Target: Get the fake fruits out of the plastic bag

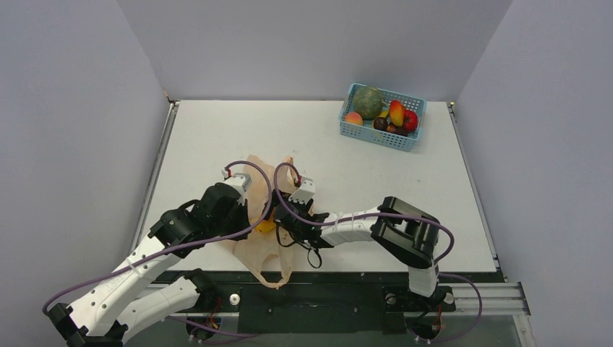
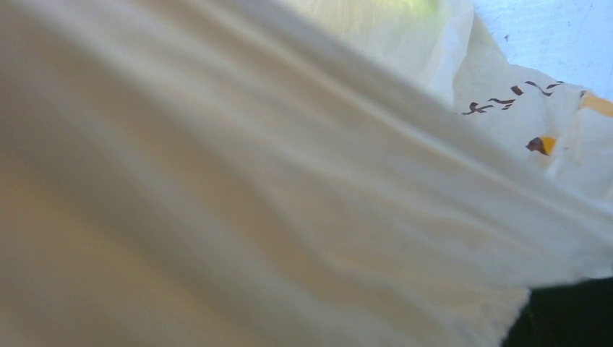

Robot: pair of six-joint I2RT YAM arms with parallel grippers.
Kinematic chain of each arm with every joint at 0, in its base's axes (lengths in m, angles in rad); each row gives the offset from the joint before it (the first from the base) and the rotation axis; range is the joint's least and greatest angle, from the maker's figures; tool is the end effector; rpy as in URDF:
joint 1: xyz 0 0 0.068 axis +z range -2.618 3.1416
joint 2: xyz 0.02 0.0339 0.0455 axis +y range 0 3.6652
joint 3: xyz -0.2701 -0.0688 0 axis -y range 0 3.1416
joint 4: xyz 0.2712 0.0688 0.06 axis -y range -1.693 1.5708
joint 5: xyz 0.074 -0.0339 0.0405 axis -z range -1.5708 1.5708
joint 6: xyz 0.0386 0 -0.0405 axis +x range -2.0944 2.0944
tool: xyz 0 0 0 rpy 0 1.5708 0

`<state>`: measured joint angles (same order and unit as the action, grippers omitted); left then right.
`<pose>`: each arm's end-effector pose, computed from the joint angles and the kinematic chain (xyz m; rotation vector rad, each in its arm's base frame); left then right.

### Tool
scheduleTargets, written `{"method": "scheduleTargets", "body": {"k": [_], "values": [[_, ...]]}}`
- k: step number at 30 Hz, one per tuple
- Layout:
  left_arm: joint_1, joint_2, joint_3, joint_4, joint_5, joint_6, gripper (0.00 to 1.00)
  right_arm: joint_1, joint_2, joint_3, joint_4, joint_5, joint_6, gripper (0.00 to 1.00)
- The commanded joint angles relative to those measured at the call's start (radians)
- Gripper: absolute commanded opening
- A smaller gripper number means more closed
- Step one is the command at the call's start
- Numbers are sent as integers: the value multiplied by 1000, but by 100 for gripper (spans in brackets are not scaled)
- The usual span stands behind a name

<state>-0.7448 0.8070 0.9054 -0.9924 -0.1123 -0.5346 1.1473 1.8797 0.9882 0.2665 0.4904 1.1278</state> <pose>0.1261 -0.1104 0.3073 0.2133 2.4945 -0.4130 0.1837 0.3634 0.1343 0.2606 2.2063 0.7917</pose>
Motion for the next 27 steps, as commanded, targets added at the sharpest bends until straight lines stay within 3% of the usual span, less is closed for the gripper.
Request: {"method": "scheduleTargets", "body": {"k": [1, 11, 16, 27], "values": [[-9, -11, -1, 30, -14, 7, 0, 6, 38, 74, -51, 25, 27, 81], [-18, -18, -2, 28, -24, 1, 0, 3, 101, 137, -90, 1, 17, 75], [-21, -16, -1, 26, -27, -1, 0, -4, 77, 100, -14, -42, -28, 54], [-26, -7, -1, 24, -33, -3, 0, -17, -37, 40, 34, -57, -173, 18]]}}
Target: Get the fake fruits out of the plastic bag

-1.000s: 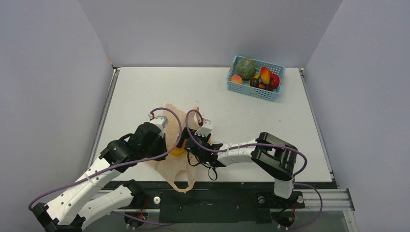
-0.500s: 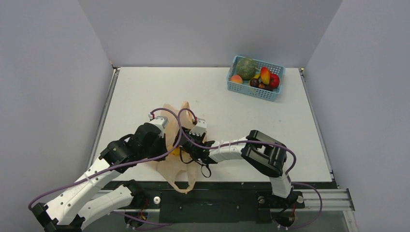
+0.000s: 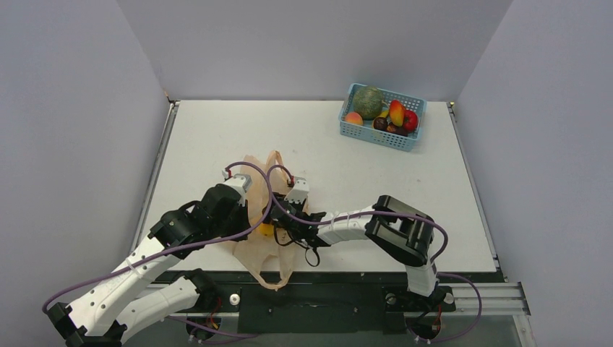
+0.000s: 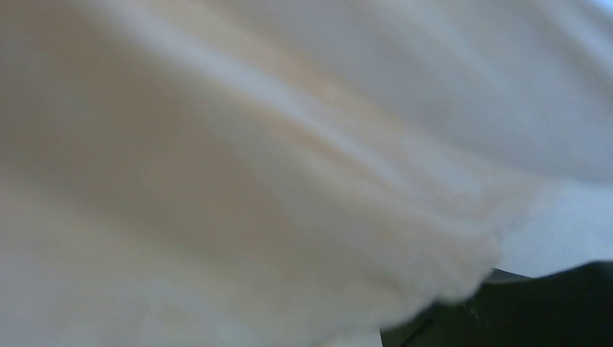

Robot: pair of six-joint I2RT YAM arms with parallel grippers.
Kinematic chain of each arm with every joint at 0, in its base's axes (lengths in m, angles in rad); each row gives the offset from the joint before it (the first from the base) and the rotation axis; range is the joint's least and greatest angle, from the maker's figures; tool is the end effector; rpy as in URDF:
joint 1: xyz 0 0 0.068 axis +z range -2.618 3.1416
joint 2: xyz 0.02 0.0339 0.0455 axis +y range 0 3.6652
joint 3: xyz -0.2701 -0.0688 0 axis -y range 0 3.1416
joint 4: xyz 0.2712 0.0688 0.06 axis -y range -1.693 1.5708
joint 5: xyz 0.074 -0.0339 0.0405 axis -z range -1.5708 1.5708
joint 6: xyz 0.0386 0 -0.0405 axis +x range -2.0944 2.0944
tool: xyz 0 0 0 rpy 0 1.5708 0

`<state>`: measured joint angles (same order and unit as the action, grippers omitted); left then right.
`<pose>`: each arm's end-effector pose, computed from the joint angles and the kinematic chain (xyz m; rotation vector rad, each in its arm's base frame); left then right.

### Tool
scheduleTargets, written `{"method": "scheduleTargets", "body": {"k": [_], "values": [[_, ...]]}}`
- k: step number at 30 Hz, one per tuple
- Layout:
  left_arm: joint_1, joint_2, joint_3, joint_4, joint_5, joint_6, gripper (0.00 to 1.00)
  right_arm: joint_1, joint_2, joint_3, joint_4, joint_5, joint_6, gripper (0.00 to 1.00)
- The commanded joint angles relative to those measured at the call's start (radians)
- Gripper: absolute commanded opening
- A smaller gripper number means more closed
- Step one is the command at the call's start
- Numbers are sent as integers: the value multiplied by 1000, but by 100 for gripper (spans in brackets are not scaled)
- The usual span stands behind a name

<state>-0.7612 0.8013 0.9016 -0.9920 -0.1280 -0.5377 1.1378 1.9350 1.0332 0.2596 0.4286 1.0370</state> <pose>0.1239 -0.1112 0.3070 0.2222 2.4871 -0.4058 0.1903 0.3735 0.1250 0.1310 2.2492 0.7666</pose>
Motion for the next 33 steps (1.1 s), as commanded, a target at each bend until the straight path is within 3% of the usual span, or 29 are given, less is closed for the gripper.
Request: {"method": "scheduleTargets", "body": {"k": [1, 7, 24, 33], "values": [[-9, -2, 3, 25, -18, 0, 0, -7, -100, -7, 39, 8, -90, 16], [-11, 2, 4, 23, -23, -2, 0, 0, -182, -47, 38, 22, -169, 0], [-14, 13, 6, 18, -34, -8, 0, 36, -374, -153, 50, -8, -311, 0], [-15, 19, 6, 18, -37, -9, 0, 48, -552, -210, -6, 28, -357, 0]]}}
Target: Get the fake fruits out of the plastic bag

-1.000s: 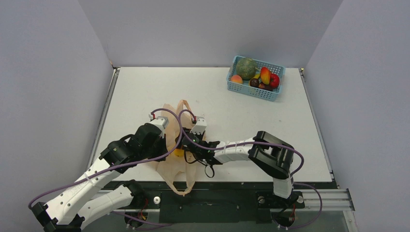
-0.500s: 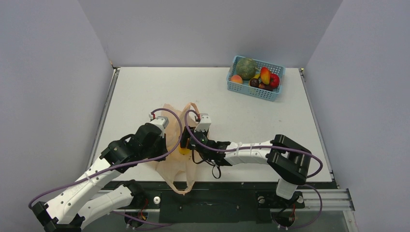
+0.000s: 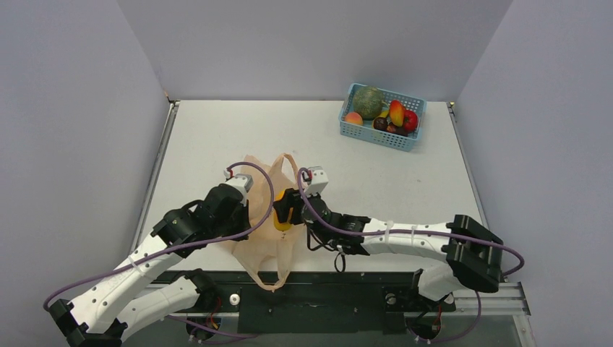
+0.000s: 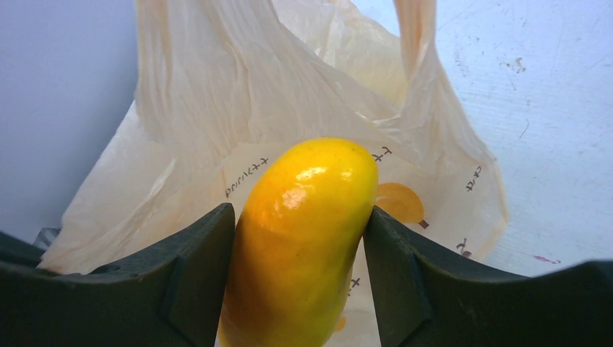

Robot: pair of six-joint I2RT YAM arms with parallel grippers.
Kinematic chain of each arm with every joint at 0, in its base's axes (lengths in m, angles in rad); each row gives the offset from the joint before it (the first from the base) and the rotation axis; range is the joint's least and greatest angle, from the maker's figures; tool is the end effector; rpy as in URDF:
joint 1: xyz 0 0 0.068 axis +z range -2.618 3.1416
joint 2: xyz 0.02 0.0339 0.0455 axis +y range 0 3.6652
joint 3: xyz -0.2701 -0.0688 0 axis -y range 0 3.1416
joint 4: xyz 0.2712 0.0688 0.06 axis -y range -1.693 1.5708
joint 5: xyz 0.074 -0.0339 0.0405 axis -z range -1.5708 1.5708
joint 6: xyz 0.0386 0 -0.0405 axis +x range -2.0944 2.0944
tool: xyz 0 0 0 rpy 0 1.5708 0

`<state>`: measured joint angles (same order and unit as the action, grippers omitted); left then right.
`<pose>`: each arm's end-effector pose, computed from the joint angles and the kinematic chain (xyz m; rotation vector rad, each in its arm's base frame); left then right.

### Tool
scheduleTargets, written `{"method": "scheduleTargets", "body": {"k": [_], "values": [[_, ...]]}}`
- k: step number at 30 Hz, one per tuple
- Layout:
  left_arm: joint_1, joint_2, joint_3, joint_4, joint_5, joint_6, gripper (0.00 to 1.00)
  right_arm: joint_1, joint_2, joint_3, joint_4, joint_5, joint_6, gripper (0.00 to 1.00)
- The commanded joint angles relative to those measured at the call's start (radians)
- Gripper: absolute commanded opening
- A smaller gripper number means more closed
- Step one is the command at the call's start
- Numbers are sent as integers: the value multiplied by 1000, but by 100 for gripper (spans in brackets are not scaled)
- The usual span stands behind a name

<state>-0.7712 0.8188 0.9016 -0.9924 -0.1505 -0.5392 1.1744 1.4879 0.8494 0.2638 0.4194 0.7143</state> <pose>0.1257 -0.1141 0.3045 0.2254 2.4943 -0.3739 0.1507 0.3194 0.2292 -0.1726 2.0011 0.8490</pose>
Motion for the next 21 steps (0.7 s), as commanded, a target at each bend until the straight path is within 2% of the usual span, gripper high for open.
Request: {"method": "scheduleTargets", "body": {"k": [1, 8, 12, 18, 21], "values": [[-5, 1, 6, 17, -15, -7, 0, 11, -123, -42, -21, 45, -39, 0], [-5, 1, 5, 19, -15, -7, 0, 6, -360, -128, -86, 218, -100, 0], [-4, -2, 6, 19, -15, -5, 0, -39, -484, -180, -121, 310, -139, 0], [-5, -10, 6, 21, -12, -4, 0, -265, -590, -235, -177, 291, -127, 0], [-7, -16, 6, 21, -13, -5, 0, -431, -588, -226, -209, 237, -108, 0]]}}
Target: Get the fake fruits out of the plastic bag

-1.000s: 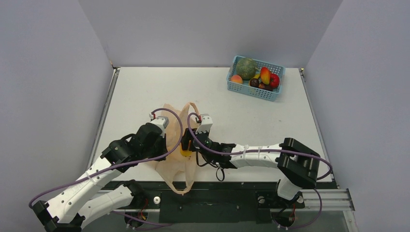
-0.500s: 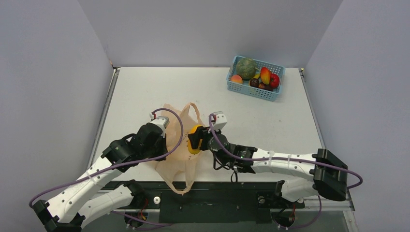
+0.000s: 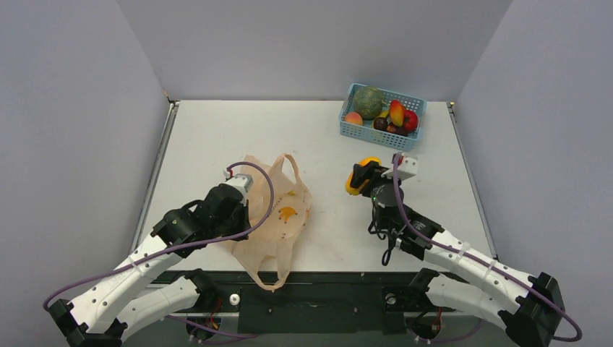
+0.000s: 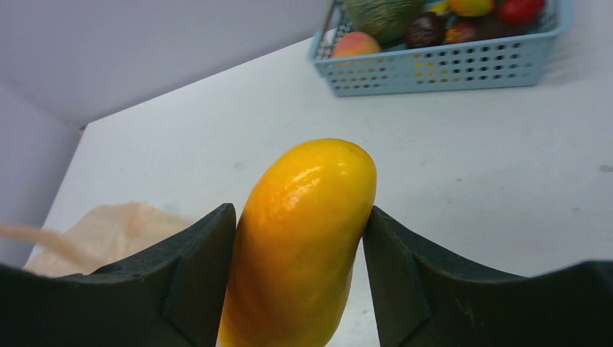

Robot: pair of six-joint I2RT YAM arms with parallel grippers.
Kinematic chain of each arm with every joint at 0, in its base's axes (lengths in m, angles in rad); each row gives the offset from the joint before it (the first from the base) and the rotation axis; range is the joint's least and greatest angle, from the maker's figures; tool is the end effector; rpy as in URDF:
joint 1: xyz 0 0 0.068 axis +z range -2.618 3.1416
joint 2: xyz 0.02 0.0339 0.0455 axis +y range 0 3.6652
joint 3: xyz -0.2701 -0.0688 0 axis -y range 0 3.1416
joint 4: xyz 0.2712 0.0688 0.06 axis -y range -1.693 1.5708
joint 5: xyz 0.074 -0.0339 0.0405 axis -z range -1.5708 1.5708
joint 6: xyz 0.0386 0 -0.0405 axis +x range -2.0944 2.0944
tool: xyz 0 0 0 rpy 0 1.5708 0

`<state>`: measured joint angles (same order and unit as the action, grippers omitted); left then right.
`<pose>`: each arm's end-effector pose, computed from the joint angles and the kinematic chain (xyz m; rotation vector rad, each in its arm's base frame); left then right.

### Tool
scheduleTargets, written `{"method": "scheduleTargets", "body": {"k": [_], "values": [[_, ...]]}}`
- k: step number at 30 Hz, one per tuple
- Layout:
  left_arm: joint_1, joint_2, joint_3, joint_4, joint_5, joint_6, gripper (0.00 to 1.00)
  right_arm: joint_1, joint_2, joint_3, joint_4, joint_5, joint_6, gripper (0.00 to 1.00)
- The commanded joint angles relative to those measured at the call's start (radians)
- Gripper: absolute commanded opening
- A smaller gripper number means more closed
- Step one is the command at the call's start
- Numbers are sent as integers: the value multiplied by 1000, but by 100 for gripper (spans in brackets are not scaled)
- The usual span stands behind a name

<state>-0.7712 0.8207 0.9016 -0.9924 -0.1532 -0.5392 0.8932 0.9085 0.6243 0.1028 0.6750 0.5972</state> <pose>0.1260 -0.1143 0.3042 0.2245 2.4949 -0.3696 0.1652 0.1668 0.2893 0.2366 1.7230 0.5127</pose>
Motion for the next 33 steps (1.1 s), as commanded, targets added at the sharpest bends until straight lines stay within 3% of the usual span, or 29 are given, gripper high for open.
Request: {"method": "scheduleTargets", "body": {"k": [1, 6, 14, 24, 33], "values": [[-7, -20, 6, 21, -11, -5, 0, -220, -2, 11, -55, -28, 16, 0], [-8, -22, 6, 21, -11, -4, 0, -451, 121, 104, -70, -128, 19, 0], [-11, -16, 6, 18, -17, -8, 0, -744, 478, 446, -113, -244, -4, 0], [-12, 5, 8, 14, -28, -12, 0, -769, 885, 865, -145, -351, -43, 0], [-14, 32, 11, 9, -40, -18, 0, -685, 1158, 1150, -184, -181, 61, 0]]}}
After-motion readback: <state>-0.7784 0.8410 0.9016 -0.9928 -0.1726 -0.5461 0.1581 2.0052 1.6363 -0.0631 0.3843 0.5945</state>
